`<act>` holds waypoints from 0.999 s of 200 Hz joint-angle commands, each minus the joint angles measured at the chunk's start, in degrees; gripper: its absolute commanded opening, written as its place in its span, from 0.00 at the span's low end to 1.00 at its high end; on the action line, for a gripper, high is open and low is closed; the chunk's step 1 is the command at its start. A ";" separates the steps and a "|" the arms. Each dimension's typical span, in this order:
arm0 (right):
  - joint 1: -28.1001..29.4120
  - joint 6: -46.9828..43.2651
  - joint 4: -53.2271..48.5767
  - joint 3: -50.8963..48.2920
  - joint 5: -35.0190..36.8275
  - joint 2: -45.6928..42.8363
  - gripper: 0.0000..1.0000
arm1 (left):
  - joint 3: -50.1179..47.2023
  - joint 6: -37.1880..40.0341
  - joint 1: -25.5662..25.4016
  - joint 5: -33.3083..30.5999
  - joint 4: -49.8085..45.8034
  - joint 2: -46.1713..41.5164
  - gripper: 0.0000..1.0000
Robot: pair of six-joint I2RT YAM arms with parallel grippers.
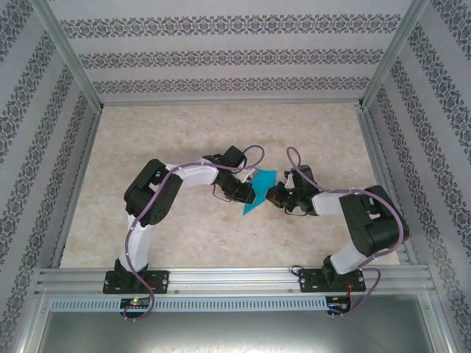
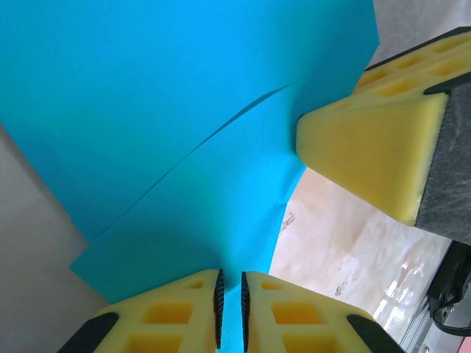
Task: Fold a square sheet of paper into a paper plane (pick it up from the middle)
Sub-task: Fourth fold the wing at the center of the table.
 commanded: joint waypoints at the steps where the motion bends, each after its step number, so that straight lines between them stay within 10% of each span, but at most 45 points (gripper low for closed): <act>1: -0.86 -1.23 -1.37 0.96 0.30 -0.77 0.00 | 0.40 -0.43 0.69 0.43 -2.06 -2.80 0.19; 200: -0.71 0.71 2.24 1.10 -6.08 -1.15 0.06 | 3.64 3.19 1.92 -4.53 -6.58 3.04 0.13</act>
